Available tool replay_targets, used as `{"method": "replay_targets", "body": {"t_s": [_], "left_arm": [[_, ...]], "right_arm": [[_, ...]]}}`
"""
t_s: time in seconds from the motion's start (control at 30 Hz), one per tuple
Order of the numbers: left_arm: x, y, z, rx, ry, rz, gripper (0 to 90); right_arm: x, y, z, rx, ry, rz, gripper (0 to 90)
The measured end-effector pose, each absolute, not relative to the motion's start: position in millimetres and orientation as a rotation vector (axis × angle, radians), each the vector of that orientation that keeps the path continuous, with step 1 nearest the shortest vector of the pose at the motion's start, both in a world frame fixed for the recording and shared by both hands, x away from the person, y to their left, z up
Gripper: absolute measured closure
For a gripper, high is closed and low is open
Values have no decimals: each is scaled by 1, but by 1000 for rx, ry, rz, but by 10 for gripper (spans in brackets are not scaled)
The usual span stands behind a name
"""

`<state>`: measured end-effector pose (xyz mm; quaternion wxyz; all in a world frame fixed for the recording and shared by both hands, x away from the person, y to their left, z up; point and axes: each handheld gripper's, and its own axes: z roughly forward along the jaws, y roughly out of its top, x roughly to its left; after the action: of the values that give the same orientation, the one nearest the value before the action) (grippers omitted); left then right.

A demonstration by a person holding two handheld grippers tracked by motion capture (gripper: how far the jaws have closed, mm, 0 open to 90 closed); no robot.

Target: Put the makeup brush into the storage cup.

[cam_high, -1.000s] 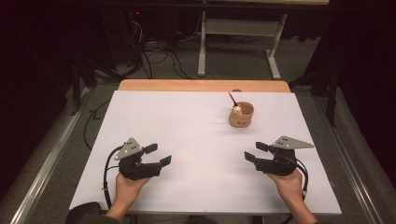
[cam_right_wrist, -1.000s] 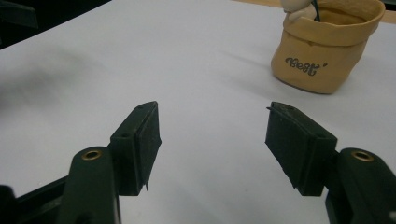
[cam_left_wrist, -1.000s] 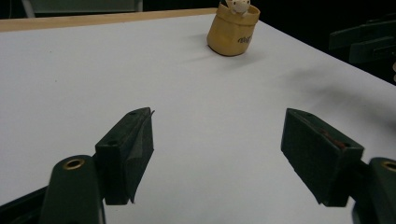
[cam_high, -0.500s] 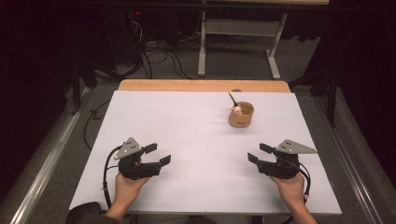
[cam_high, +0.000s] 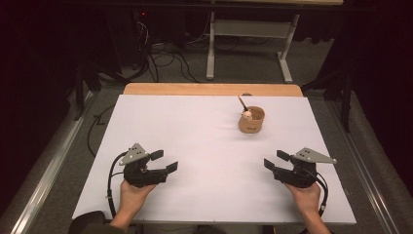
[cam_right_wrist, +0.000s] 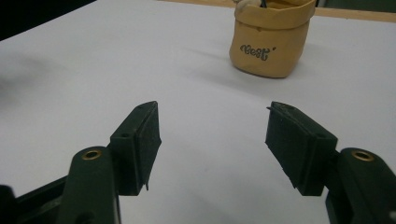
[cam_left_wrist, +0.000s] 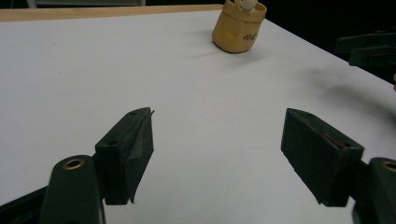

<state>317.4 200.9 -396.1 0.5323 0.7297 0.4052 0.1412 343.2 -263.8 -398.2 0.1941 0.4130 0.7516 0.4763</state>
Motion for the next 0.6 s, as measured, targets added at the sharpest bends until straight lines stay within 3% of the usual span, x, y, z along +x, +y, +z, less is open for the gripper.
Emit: {"method": "replay_targets", "body": {"t_s": [0.6], "left_arm": [[322,203,-398,1748,1014,323,257]], "right_arm": [[343,-256,-410,1122,2139,1252,372]]}}
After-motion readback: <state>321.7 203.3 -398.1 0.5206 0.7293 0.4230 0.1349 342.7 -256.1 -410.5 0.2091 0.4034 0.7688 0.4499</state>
